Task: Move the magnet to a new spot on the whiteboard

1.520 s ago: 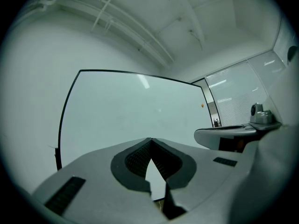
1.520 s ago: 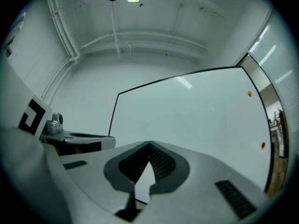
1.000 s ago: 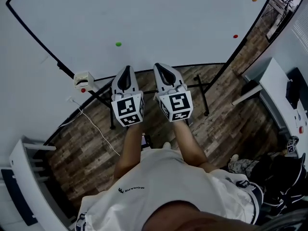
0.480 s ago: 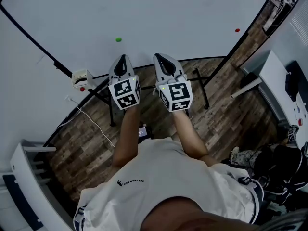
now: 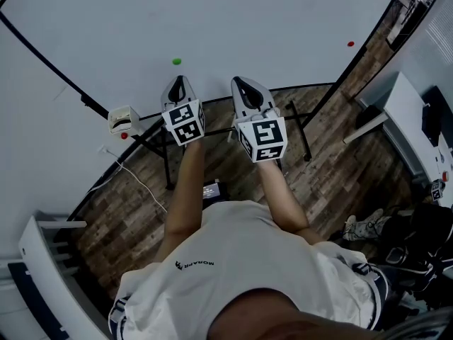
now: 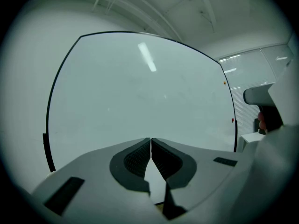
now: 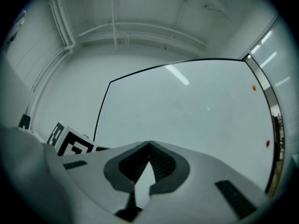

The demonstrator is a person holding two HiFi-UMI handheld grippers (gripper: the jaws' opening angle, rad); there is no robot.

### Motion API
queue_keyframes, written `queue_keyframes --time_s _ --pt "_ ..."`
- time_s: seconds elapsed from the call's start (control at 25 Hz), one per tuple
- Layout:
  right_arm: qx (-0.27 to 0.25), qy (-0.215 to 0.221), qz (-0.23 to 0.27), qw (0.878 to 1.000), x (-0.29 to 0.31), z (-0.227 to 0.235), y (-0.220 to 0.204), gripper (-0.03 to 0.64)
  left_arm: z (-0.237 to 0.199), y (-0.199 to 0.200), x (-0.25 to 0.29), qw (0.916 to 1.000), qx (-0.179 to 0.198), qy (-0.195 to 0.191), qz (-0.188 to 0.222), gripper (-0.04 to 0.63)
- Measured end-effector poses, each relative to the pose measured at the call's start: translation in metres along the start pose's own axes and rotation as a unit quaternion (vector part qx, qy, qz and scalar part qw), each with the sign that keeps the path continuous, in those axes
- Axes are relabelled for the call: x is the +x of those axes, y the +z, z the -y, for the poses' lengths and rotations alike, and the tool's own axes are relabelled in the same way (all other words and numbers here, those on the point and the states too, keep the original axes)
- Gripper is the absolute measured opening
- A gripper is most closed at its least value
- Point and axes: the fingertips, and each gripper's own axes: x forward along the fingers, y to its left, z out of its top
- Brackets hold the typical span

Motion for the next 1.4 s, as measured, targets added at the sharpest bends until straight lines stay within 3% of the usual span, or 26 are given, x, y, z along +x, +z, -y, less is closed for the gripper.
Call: queue_keyframes --time_s 0.4,0.48,1.08,1.4 --pt "-0.005 0.000 0.003 1.000 0.002 0.000 0.002 0.014 -0.006 -0.013 0.022 0.9999 0.009 0.006 -0.012 0.007" --pt "-0.006 0.000 0.003 1.000 0.004 0.000 0.002 0.014 -0.008 -0.016 0.028 0.9997 0.015 0.011 -0.016 0.064" --pt "-0.012 -0.011 0.005 1.000 0.004 0.007 0.005 0.014 -0.027 -0.024 0.063 0.9985 0.029 0.035 -0.030 0.097" --pt "-0.014 -0.015 0.003 1.000 0.005 0.009 0.002 0.014 -0.035 -0.032 0.079 0.9980 0.019 0.043 -0.041 0.118"
